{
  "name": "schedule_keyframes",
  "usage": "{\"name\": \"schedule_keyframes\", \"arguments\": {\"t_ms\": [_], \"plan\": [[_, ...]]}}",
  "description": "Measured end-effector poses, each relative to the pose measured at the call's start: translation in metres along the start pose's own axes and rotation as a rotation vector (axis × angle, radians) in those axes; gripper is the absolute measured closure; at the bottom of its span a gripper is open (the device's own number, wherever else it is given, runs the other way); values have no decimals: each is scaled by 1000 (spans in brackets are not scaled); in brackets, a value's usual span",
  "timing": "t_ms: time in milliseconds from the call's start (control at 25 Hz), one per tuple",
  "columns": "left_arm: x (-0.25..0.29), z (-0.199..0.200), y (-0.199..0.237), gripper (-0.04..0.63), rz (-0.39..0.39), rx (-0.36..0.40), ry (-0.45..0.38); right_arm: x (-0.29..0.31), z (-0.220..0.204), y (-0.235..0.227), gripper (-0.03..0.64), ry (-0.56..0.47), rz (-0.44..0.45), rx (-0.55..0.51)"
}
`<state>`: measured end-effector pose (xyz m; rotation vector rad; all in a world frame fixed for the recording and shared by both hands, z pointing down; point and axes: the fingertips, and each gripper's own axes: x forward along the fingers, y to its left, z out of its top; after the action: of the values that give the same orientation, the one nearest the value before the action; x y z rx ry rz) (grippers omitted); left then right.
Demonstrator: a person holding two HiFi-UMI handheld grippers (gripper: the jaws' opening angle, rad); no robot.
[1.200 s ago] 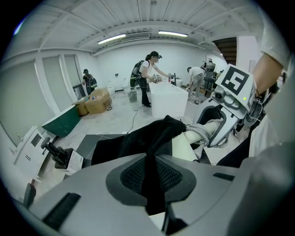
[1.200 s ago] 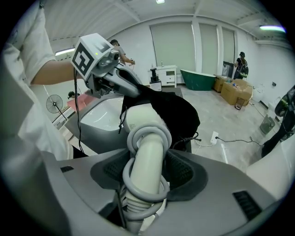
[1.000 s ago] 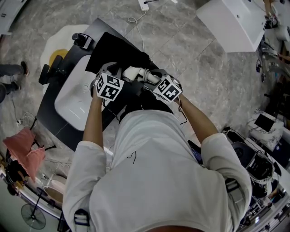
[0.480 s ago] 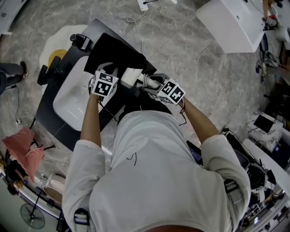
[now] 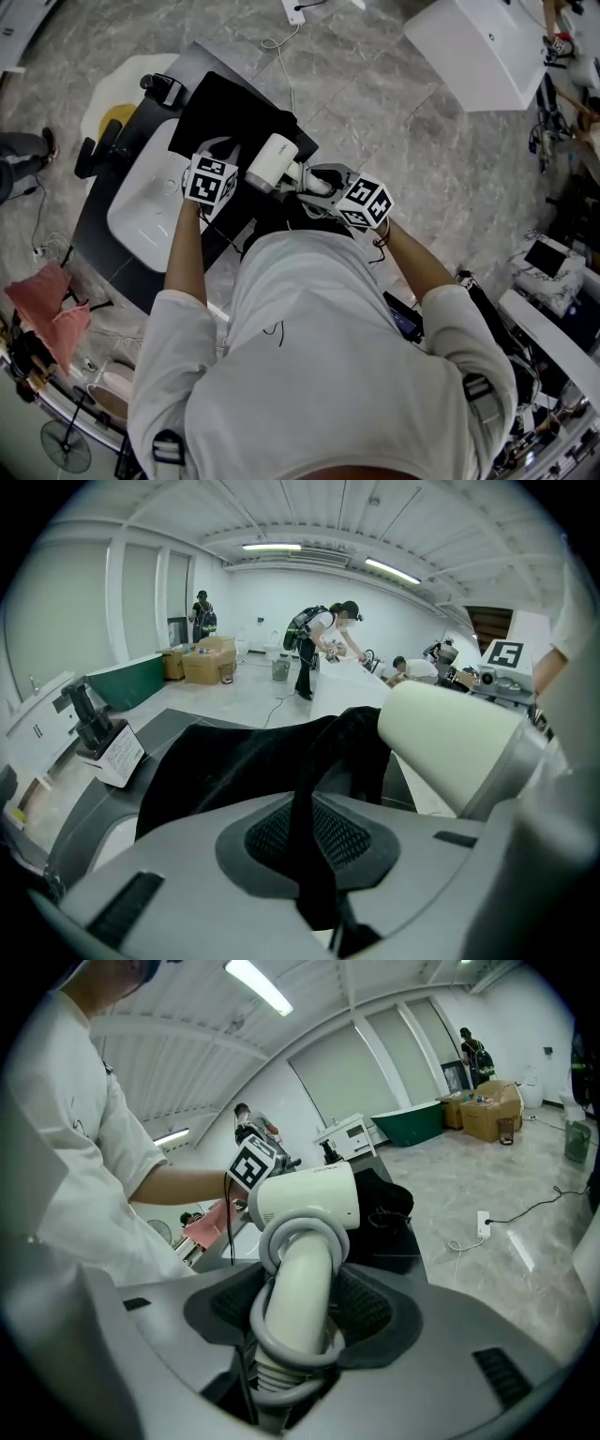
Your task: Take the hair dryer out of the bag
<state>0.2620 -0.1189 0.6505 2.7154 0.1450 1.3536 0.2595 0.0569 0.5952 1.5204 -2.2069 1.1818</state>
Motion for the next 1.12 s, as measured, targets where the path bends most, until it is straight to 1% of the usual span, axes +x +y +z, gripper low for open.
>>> {"name": "schedule_keyframes", "arguments": {"t_ms": [240, 320, 400, 600, 800, 960, 1040, 1120], "plan": [[-2, -1, -18, 537, 21, 41, 8, -29, 21, -9, 377, -81, -26, 14], [-3, -3, -28, 507, 25, 40, 16, -34, 29, -15, 377, -108, -38, 13], [-4, -6, -39, 452, 22, 31, 27, -37, 37, -22, 377, -129, -45, 9], [-8, -13, -61, 413, 35, 22, 33, -37, 51, -36, 377, -144, -38, -11], [-13, -23, -81, 397, 63, 17, 61, -28, 61, -42, 377, -127, -9, -53], [-14, -28, -94, 354, 95, -33, 57, -12, 64, -44, 377, -110, 34, -68], [-17, -25, -96, 339, 115, -72, 25, -6, 67, -45, 377, -104, 43, -86], [-23, -20, -95, 322, 138, -124, -29, 2, 71, -44, 377, -102, 57, -101]]}}
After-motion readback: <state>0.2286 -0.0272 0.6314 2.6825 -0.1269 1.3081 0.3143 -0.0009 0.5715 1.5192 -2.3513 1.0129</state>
